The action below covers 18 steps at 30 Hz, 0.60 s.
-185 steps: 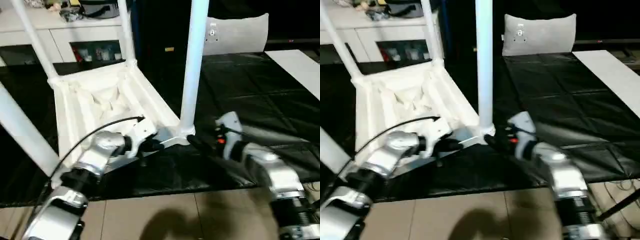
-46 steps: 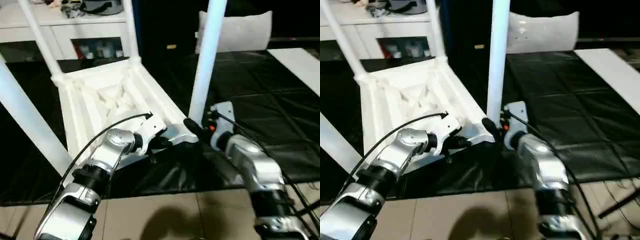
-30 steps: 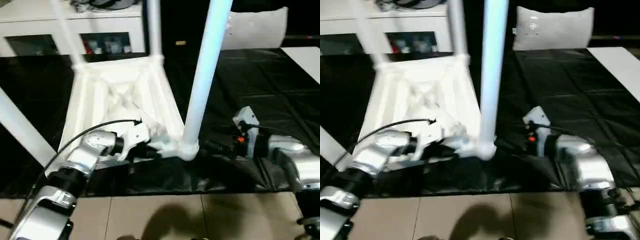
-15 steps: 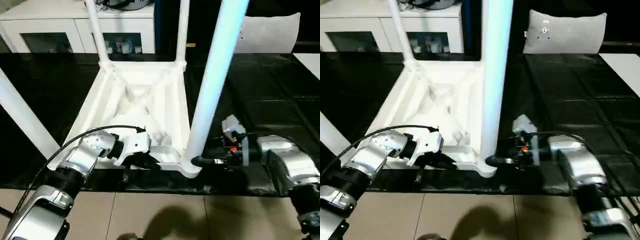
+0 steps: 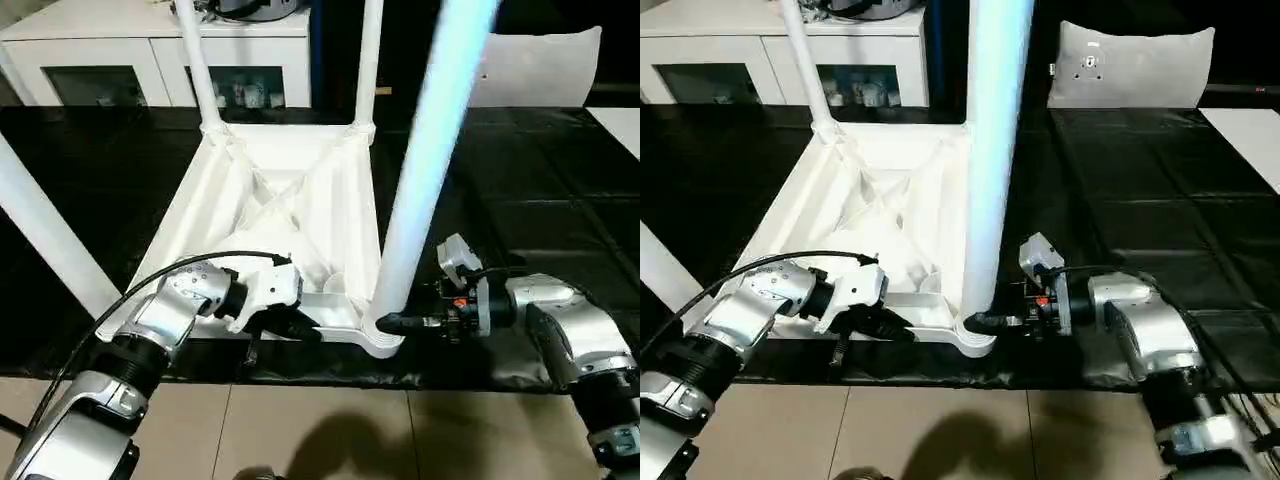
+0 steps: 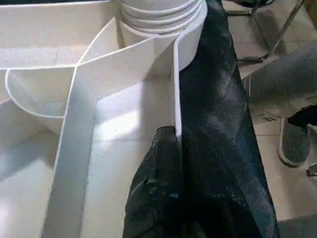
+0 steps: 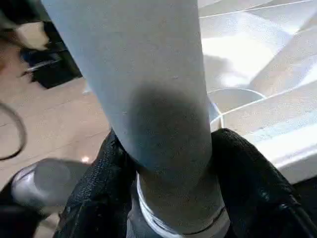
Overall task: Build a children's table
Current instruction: Rotate leg to tighten
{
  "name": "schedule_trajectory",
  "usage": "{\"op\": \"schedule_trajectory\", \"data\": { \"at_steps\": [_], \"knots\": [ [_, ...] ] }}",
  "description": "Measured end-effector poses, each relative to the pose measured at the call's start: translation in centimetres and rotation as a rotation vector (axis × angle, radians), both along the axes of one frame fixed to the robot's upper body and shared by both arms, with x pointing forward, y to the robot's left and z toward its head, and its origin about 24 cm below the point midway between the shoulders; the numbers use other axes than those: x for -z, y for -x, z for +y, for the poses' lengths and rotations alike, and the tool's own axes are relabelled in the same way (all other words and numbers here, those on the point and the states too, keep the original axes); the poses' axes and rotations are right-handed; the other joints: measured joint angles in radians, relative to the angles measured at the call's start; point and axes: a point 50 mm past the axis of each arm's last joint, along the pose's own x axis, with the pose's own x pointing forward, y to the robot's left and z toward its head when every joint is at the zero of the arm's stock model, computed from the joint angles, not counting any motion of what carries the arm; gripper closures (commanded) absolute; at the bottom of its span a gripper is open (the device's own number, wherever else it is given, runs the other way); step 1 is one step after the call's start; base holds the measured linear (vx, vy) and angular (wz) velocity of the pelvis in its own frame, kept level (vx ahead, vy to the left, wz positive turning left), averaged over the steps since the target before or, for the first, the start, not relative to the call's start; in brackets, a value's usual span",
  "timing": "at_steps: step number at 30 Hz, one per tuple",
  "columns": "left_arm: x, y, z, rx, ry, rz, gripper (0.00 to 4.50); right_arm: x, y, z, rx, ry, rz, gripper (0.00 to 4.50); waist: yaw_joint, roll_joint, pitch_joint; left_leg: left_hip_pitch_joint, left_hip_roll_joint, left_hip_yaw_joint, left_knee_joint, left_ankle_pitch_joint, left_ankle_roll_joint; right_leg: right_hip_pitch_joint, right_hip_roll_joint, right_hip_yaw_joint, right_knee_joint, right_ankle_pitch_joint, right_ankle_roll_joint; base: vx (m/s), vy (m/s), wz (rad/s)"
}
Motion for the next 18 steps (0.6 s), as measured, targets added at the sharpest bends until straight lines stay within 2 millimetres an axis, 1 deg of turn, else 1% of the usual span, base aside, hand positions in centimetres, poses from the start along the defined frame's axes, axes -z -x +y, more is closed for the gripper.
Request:
{"op": "schedule_trajectory", "data": {
  "at_steps": [2,4,5,8,10,12,13,14,15,16,18],
  "knots": [
    [0.1,-0.4,0.1,-0.065,-0.007,-0.002,4.5,0.3,-0.3,0.7,0.082,0.001,-0.01,2.41,-0.005,-0.001,0.0,0.003,0.0,0.0,0.0,0.0,-0.006,0.002,0.0,0.0,0.001,-0.001,0.002,0.0,0.0,0.0],
    [0.2,-0.9,0.0,-0.178,0.008,0.013,4.5,0.4,-0.9,1.4,0.224,0.004,-0.019,2.42,-0.025,0.0,0.0,0.004,0.0,0.0,-0.001,0.003,-0.009,0.002,0.0,-0.001,0.0,-0.001,0.002,0.0,0.0,0.0],
    [0.3,-1.2,-0.3,-0.237,0.018,0.018,4.5,0.5,-1.4,1.8,0.317,0.005,-0.025,2.43,-0.039,-0.001,0.0,0.004,0.0,0.0,-0.001,0.004,-0.01,0.002,0.001,-0.001,-0.001,-0.001,0.002,0.0,0.0,0.0],
    [0.5,-1.6,-1.4,-0.338,0.048,0.034,4.5,0.7,-2.2,2.2,0.499,0.014,-0.03,2.45,-0.067,0.0,0.0,0.005,0.0,0.0,-0.001,0.004,-0.01,0.004,0.001,-0.003,-0.008,-0.001,0.002,0.0,0.0,0.0],
    [0.7,-2.0,-2.1,-0.427,0.066,0.035,4.5,0.7,-3.2,3.2,0.635,0.017,-0.035,2.47,-0.089,0.001,0.0,0.003,0.001,-0.001,-0.001,0.004,-0.01,0.004,0.001,-0.005,-0.013,-0.001,0.002,0.0,0.0,0.0],
    [0.6,-2.6,-2.8,-0.505,0.076,0.032,4.5,0.7,-4.1,4.2,0.756,0.024,-0.037,2.47,-0.104,0.005,0.0,0.002,0.001,-0.002,-0.002,0.004,-0.01,0.004,0.001,-0.007,-0.019,-0.001,0.002,0.0,0.0,0.0],
    [0.6,-2.7,-3.2,-0.529,0.077,0.03,4.5,0.6,-4.4,4.5,0.796,0.025,-0.035,2.47,-0.11,0.006,0.0,0.003,0.001,-0.002,-0.001,0.004,-0.01,0.004,0.001,-0.007,-0.02,-0.001,0.002,0.0,0.0,0.0],
    [0.6,-2.9,-3.6,-0.549,0.079,0.026,4.5,0.7,-4.7,4.5,0.828,0.024,-0.038,2.47,-0.112,0.006,0.0,0.003,0.0,-0.002,-0.001,0.005,-0.009,0.004,0.0,-0.007,-0.022,-0.001,0.002,0.0,0.0,0.0],
    [0.5,-2.9,-3.7,-0.56,0.078,0.016,4.5,0.7,-4.7,4.5,0.84,0.018,-0.042,1.94,-0.112,0.006,0.0,0.003,0.0,-0.002,-0.001,0.005,-0.008,0.004,0.0,-0.007,-0.022,-0.001,0.002,0.0,0.0,0.0],
    [0.5,-3.0,-3.8,-0.56,0.077,0.01,4.5,0.7,-4.8,4.5,0.846,0.012,-0.043,1.8,-0.111,0.006,0.0,0.002,0.0,-0.002,-0.001,0.005,-0.008,0.004,0.0,-0.006,-0.022,-0.001,0.002,0.0,0.0,0.0],
    [0.5,-3.0,-3.9,-0.549,0.072,-0.009,4.5,0.6,-4.7,4.7,0.851,-0.026,-0.031,1.8,-0.11,0.007,0.0,0.001,0.0,-0.002,-0.002,0.005,-0.008,0.004,0.0,-0.004,-0.021,0.001,0.002,0.0,0.0,0.0]
  ]
}}
